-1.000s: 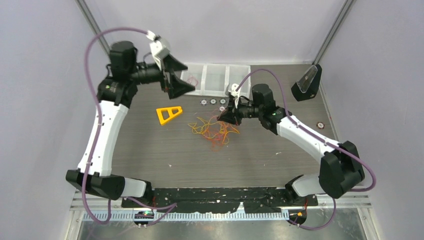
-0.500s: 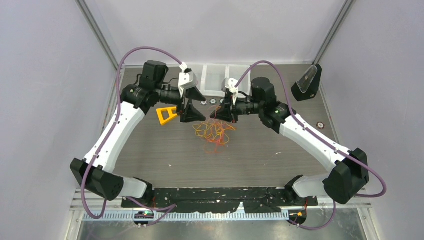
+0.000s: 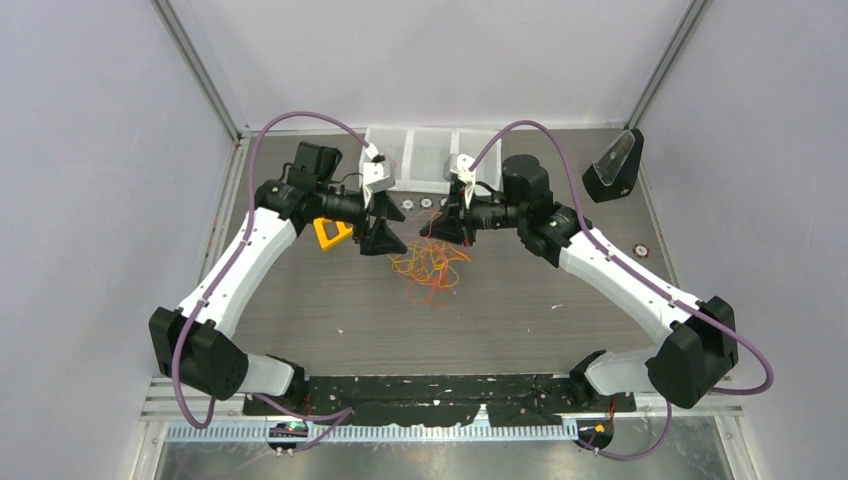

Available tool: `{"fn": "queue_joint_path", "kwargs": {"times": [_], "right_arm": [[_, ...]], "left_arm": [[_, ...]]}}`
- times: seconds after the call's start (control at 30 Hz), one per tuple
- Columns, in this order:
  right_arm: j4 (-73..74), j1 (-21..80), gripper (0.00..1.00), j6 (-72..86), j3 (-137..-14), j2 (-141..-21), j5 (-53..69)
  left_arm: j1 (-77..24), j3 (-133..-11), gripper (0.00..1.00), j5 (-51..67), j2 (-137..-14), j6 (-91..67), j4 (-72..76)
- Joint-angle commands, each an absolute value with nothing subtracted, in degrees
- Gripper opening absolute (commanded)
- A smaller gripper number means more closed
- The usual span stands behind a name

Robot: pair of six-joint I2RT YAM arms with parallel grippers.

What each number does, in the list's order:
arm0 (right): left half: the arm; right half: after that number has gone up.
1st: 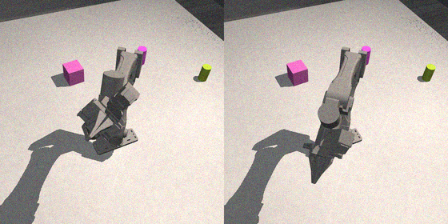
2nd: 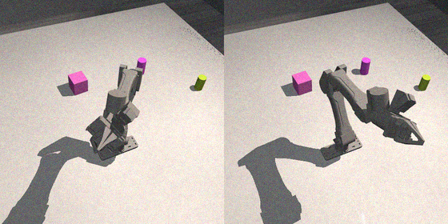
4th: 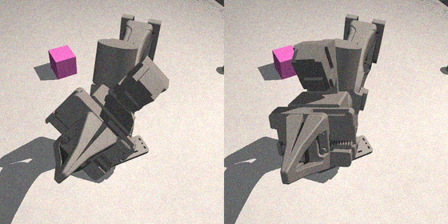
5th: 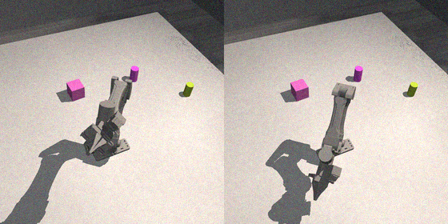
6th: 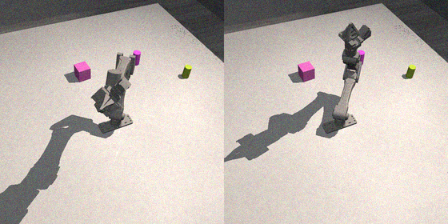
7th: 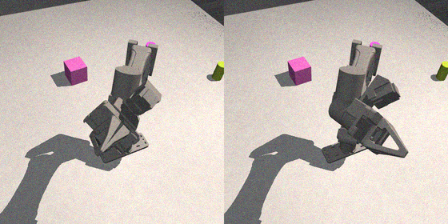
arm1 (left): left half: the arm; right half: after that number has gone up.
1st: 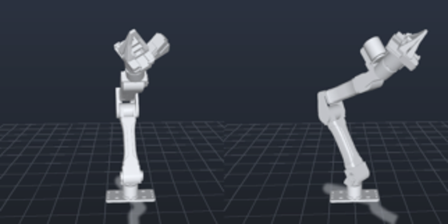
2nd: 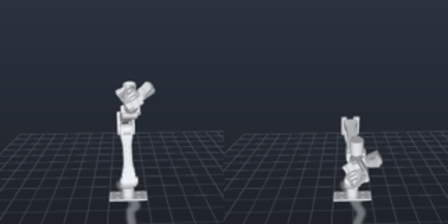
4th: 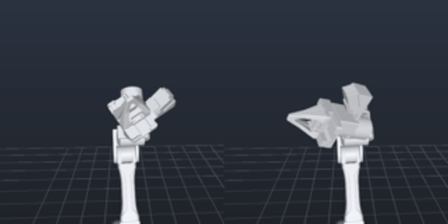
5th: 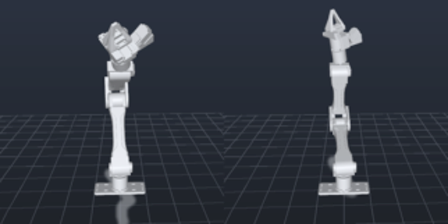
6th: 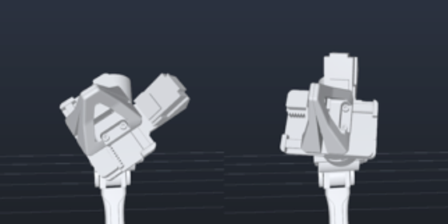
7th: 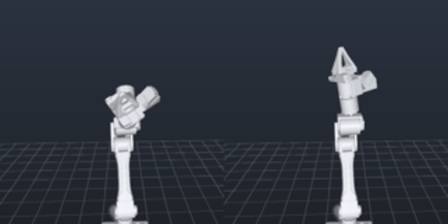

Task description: Untangle the cables

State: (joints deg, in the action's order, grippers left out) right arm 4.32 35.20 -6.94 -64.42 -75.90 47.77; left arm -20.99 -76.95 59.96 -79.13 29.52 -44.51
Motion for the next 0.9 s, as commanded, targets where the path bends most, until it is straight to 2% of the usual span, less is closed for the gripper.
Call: {"fn": "queue_joint_path", "kwargs": {"times": [0.0, 0.1, 0.23, 0.27, 0.4, 0.43, 0.53, 0.63, 0.7, 0.8, 0.87], "right_arm": [[0.82, 35.57, 0.06, -5.13, -67.43, -74.27, 47.27], [0.84, 35.51, 0.06, -5.01, -67.30, -74.22, 46.64], [-1.17, 35.46, 0.06, -3.56, -66.79, -74.01, 46.50], [-2.01, 35.48, 0.06, -2.98, -66.75, -74.01, 46.56], [-2.58, 35.51, 0.05, -2.54, -66.51, -74.07, 46.15], [-2.48, 35.49, 0.05, -3.07, -66.39, -74.02, 45.80], [-1.83, 35.13, 0.06, -4.89, -64.85, -74.25, 42.39], [-1.97, 33.63, 0.06, -7.69, -62.67, -76.04, 37.83], [-2.14, 32.14, 0.07, -8.59, -61.32, -77.97, 36.44], [-2.26, 29.68, 0.14, -9.44, -60.06, -81.60, 35.49], [-2.21, 28.30, 0.16, -9.98, -59.35, -83.17, 35.39]], "left_arm": [[-20.96, -77.23, 0.65, 61.01, -79.56, 35.56, -47.25], [-21.29, -77.59, 0.53, 62.38, -79.13, 35.59, -48.05], [-22.82, -76.41, 0.51, 60.88, -77.95, 35.47, -46.87], [-23.11, -75.96, 0.47, 60.53, -77.72, 35.05, -46.26], [-23.51, -76.40, 0.07, 60.10, -77.11, 33.60, -46.67], [-23.48, -77.29, 0.00, 60.63, -76.69, 33.52, -47.69], [-23.48, -83.37, 0.00, 65.06, -74.44, 30.59, -50.87], [-23.50, -88.61, 0.00, 70.96, -71.64, 18.38, -45.26], [-23.47, -88.13, 0.00, 72.63, -69.30, 4.91, -33.15], [-23.38, -83.45, 0.00, 71.96, -66.09, -20.51, -4.35], [-23.18, -84.37, 0.00, 70.79, -66.81, -32.36, 8.09]]}}
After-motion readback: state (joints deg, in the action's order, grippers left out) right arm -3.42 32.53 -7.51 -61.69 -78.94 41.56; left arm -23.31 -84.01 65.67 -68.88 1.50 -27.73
